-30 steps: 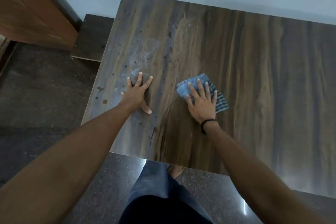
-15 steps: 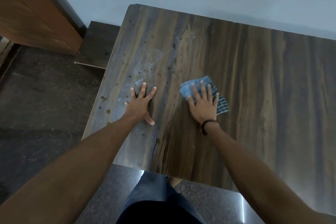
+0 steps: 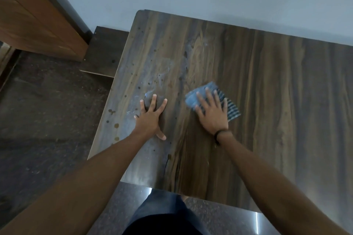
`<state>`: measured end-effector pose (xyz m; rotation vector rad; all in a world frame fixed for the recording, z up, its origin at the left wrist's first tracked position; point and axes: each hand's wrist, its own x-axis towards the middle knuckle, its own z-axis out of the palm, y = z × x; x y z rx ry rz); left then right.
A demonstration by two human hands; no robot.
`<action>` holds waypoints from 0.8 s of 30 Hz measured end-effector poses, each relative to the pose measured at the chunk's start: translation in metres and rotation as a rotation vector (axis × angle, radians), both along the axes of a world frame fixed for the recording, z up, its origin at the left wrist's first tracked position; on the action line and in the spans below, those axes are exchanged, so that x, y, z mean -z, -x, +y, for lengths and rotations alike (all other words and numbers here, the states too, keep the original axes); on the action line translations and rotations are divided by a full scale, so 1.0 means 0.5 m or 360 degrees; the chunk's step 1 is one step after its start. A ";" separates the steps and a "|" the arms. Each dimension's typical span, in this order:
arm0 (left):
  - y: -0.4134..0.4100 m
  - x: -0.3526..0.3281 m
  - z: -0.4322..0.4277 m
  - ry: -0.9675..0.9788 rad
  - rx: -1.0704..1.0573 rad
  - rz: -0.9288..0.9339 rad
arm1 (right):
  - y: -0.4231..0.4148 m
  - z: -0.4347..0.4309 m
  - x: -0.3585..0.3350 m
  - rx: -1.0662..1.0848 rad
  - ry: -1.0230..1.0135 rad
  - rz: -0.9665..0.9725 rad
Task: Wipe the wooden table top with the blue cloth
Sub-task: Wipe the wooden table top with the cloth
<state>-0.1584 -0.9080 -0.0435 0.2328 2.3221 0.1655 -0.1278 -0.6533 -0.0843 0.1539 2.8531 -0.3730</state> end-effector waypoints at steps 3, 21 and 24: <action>0.002 0.002 0.000 -0.0013 -0.0015 -0.0007 | -0.114 -0.006 -0.003 -0.0450 -0.0051 -0.0041; 0.006 0.005 -0.005 -0.0050 0.0011 -0.0049 | -0.027 0.031 0.000 -0.0512 -0.0068 -0.0032; 0.006 0.007 -0.004 -0.0047 0.0018 -0.0033 | 0.049 0.091 -0.002 -0.0612 -0.0109 -0.0007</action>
